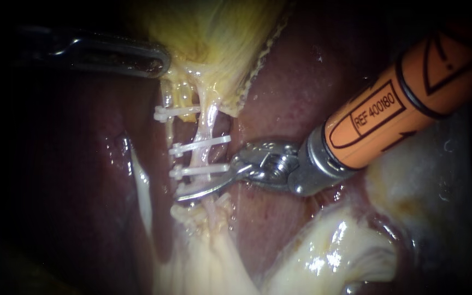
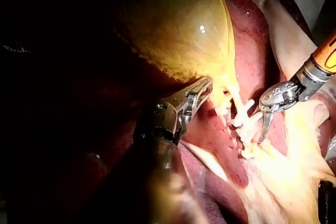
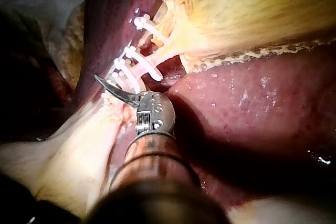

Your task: Go to the cutting position right tube

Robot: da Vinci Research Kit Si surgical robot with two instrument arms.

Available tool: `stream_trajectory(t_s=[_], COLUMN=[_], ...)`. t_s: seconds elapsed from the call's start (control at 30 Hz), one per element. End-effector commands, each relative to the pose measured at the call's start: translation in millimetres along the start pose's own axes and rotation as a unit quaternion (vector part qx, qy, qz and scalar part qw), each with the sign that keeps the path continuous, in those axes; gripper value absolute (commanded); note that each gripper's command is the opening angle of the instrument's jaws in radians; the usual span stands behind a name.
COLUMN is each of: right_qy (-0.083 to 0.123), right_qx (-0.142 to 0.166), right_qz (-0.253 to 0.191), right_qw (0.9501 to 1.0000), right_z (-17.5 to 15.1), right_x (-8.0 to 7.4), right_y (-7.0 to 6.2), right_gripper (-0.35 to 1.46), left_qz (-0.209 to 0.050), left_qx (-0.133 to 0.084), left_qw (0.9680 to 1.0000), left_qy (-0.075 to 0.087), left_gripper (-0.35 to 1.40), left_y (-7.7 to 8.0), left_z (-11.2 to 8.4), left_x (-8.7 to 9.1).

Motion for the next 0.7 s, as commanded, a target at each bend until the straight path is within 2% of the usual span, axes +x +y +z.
stream_trajectory(t_s=[0.03, 0.33, 0.57, 0.7], right_qy=[0.0, 0.002, 0.006, 0.007], right_qx=[0.0, 0.004, -0.011, -0.015], right_qz=[0.0, 0.004, 0.004, -0.002], right_qw=[1.0, 1.0, 0.9999, 0.9999], right_z=[0.0, -1.5, -4.3, -5.5], right_x=[0.0, 1.0, 2.2, 2.7], right_y=[0.0, 0.0, 0.9, 0.9], right_gripper=[1.42, 1.42, 1.4, 1.4], left_qz=[0.0, 0.0, 0.0, 0.0], left_qx=[0.0, 0.0, 0.0, 0.0], left_qw=[1.0, 1.0, 1.0, 1.0], left_qy=[0.0, 0.0, 0.0, 0.0], left_gripper=[-0.35, -0.35, -0.35, -0.35], left_y=[0.0, 0.0, 0.0, 0.0], left_z=[0.0, 0.0, -0.1, -0.1], left_x=[0.0, 0.0, 0.0, 0.0])
